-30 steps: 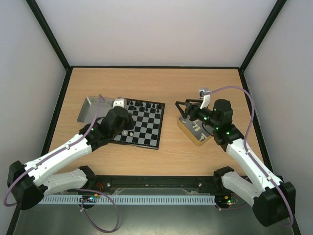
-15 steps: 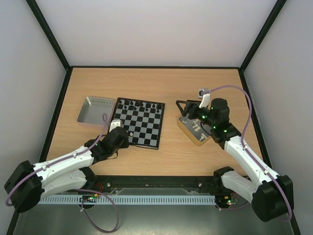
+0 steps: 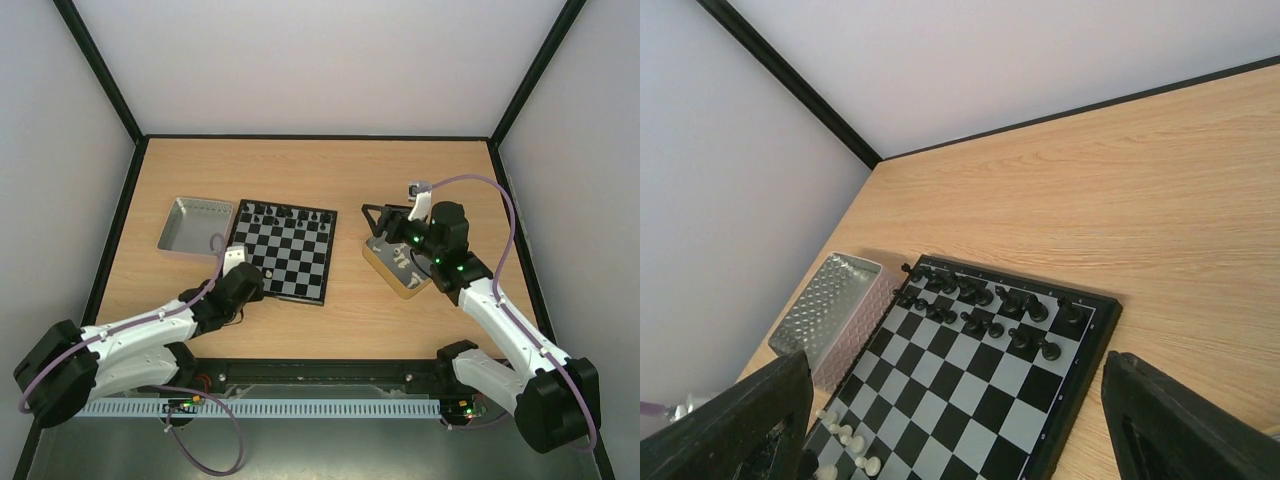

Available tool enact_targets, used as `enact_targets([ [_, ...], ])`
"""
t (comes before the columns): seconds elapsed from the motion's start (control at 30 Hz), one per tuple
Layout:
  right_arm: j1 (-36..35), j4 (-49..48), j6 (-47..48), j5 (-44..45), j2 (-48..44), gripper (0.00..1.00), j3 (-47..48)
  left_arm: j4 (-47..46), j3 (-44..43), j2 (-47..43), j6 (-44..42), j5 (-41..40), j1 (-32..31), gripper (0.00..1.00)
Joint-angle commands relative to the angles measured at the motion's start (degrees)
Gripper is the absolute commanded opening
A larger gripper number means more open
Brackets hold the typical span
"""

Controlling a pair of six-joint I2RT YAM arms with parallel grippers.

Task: Set up the chess pieces on the board
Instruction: Place the chess piece on the chessboard.

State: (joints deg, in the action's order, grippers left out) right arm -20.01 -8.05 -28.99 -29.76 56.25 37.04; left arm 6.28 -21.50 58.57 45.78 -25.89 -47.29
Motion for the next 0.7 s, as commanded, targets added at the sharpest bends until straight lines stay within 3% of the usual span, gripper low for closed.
enact_targets([
  [0.0,-0.4,-0.8,0.2,1.0,-1.1,0.78,-0.4,-2.4,0.4,2.4,0.8,-2.2,-0.1,0.03],
  [0.47,-0.3,-0.7,0.0,1.3,-1.5,0.79,-0.6,-3.2,2.7,3.8,0.7,-2.3,-0.2,0.07],
  [0.67,-0.3,-1.1,-0.4,1.3,-1.4,0.79,-0.7,-3.8,2.8,4.0,0.5,-2.1,-0.1,0.14],
])
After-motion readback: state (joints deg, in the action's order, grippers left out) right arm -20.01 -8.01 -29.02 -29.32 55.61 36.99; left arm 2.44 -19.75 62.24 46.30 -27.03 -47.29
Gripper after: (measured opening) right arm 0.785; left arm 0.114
